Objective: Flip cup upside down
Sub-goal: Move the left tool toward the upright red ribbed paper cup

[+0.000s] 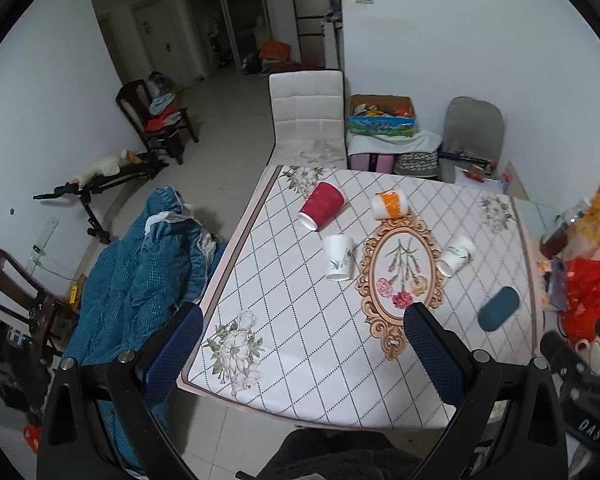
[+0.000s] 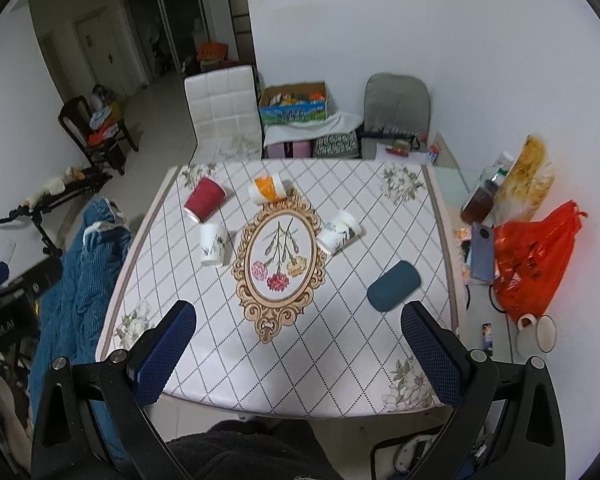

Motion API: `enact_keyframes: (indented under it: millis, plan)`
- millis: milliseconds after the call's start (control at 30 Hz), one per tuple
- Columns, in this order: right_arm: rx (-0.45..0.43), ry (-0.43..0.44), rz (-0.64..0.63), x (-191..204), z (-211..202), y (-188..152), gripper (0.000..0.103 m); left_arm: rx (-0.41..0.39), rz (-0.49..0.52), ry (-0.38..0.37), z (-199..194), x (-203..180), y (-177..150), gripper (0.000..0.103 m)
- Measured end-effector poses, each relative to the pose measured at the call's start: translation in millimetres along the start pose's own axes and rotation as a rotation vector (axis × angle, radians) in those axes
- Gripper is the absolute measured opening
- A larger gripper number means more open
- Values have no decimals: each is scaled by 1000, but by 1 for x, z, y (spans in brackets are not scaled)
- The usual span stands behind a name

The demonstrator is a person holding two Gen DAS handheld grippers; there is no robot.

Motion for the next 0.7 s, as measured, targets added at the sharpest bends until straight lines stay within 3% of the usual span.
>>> enact_keyframes:
  millis: [267,700]
  plan:
    - [111,-3,-31,14,82,-20,103,70,2,78,71,14,4,103]
    - [312,-32,30,40,206,-37,103,203,60,92,200,33,52,103]
Point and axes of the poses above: each gripper's, at about its wrist camera, not at the fingertips, and z roughly the way its jaws point, x to its left, y to its top, the point moved 10 cm from there along z, roughly the way its jaws point, and after that the axes turned 4 degrees about -y, right-handed, at the moved point
